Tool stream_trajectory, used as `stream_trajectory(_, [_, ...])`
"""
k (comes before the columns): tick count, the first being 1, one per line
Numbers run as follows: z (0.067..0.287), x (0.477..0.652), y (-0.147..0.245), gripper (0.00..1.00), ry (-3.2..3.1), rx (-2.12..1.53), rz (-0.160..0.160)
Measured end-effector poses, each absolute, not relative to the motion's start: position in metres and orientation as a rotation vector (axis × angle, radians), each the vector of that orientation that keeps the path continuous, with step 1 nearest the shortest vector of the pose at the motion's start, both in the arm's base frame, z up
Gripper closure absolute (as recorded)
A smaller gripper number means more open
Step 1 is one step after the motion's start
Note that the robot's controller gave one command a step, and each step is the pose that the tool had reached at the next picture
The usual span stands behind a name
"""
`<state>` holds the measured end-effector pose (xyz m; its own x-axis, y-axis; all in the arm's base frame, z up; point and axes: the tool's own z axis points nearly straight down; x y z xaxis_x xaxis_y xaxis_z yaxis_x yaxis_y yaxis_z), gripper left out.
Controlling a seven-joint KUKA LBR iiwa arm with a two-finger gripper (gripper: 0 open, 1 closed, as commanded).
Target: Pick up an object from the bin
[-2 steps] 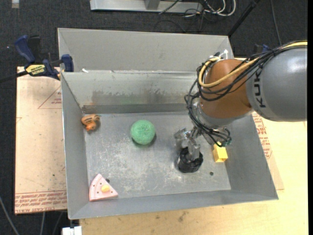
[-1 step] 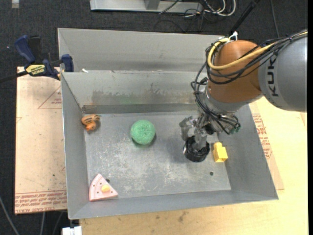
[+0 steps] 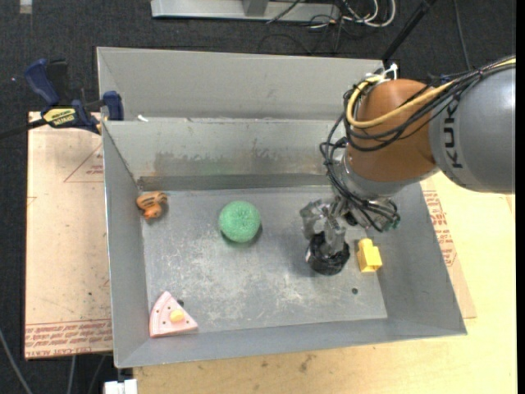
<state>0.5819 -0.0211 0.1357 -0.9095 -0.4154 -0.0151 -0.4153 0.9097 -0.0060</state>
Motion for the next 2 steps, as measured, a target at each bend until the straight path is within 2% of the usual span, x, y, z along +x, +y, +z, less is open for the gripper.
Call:
stream_trajectory(1, [0.113,0.574,-0.009,1.0,3.083,-0.653,0.006])
stream_trajectory(2, [0.167,0.568,-0.008,1.0,3.08,-0.638,0.005])
